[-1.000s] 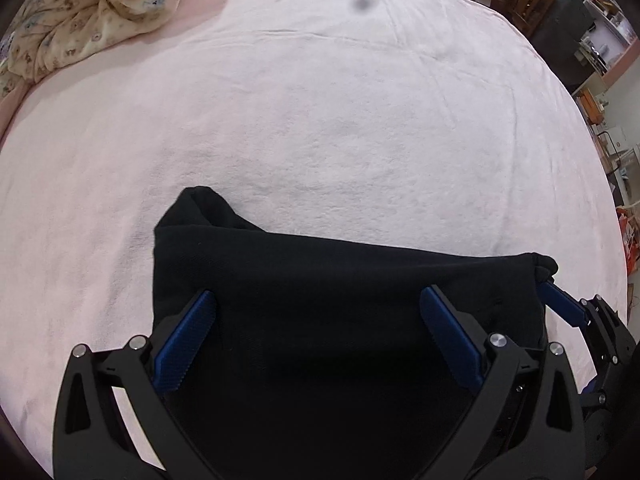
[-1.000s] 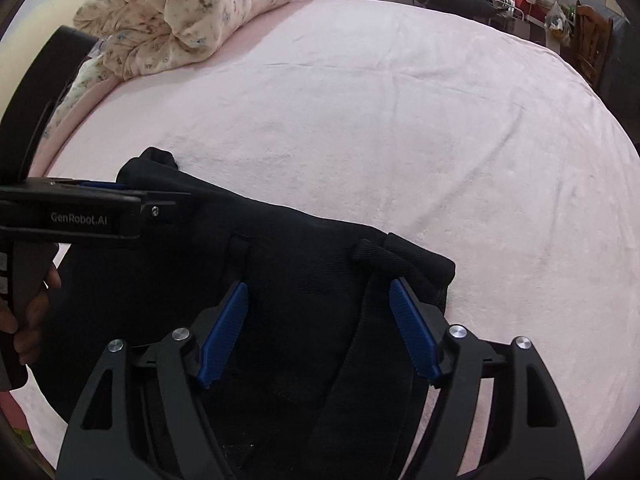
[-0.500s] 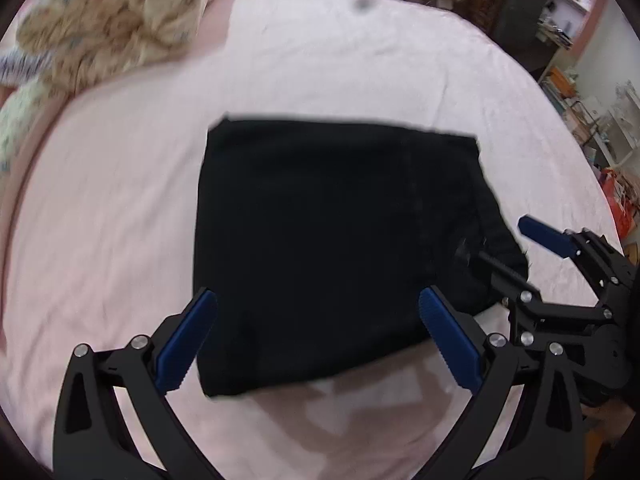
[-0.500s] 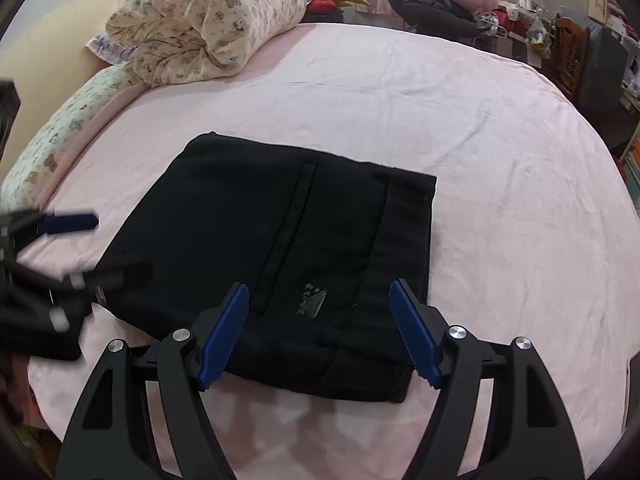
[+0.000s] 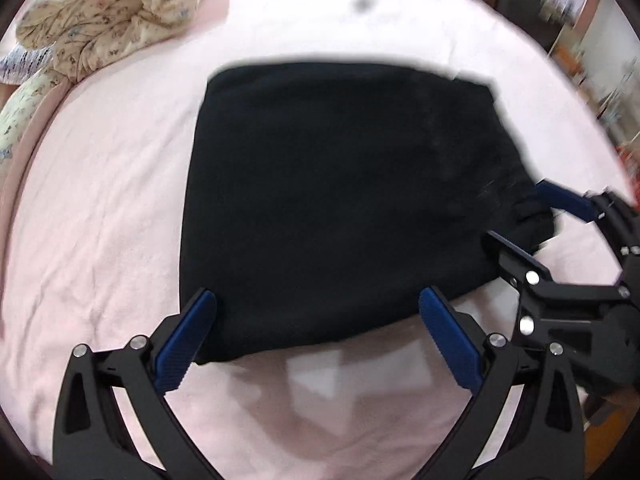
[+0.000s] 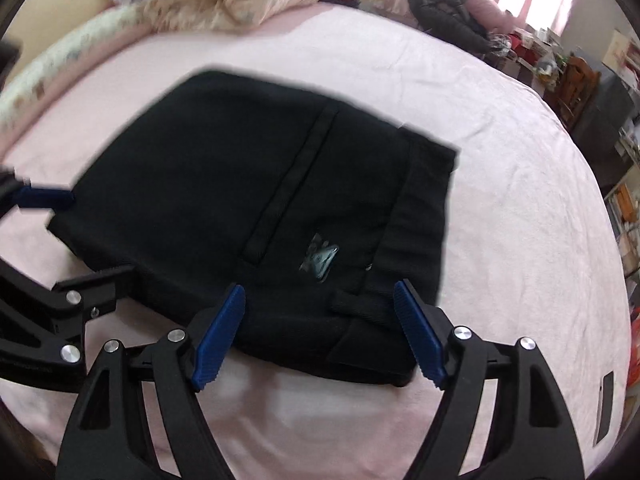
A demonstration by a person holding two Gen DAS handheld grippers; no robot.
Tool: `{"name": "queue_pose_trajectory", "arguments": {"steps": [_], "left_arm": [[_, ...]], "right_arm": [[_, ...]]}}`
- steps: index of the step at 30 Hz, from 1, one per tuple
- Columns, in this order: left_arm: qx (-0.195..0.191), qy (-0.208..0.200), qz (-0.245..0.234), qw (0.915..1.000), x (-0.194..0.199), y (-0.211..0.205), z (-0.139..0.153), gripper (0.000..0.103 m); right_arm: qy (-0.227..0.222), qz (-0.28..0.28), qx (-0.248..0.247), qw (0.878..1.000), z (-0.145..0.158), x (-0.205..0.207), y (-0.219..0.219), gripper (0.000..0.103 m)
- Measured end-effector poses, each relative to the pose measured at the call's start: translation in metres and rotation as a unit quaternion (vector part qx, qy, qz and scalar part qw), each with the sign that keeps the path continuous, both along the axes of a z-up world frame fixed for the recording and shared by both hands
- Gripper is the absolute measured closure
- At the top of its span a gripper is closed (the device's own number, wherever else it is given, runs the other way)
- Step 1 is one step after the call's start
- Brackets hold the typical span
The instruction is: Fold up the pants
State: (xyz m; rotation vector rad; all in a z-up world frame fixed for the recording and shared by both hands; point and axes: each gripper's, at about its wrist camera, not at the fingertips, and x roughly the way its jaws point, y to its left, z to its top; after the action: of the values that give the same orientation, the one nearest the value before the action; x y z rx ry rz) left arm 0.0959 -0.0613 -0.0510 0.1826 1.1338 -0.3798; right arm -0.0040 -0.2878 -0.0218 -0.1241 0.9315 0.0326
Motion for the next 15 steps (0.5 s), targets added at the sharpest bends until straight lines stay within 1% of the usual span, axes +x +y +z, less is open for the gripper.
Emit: {"name": "queue_pose_trajectory", "arguments": {"steps": [2,3,5,10,13,15], "left_arm": [[-0.018,-0.029,-0.005,0.9994,-0.008,0.000,0.015,0.002],[-0.020,-0.038,-0.006,0.9991,-0.012,0.000,0.018,0.002],[-0.016,-0.049,-0.001,0.9987,-0.016,0.002,0.019,0.002],[-0.037,-0.027,0.037,0.9983,-0.010,0.016,0.010,0.002],[-0.035,-0.007,0.055,0.9978,-0.006,0.023,0.001,0.002],[-0.024,0.004,0.057,0.9981,0.003,0.025,-0.007,0.002]], "right_arm": [[-0.022,-0.023,0.007,0.999,0.013,-0.007,-0.012,0.025],[-0.027,-0.035,0.007,0.999,0.018,-0.011,-0.019,0.024],[-0.029,-0.039,0.003,0.999,0.020,-0.012,-0.022,0.024],[-0.027,-0.017,-0.001,1.000,0.015,-0.012,-0.008,0.024],[-0.021,-0.022,-0.004,1.000,0.006,-0.017,0.000,0.024],[-0.009,-0.025,-0.009,1.000,-0.002,-0.015,0.000,0.024]]}}
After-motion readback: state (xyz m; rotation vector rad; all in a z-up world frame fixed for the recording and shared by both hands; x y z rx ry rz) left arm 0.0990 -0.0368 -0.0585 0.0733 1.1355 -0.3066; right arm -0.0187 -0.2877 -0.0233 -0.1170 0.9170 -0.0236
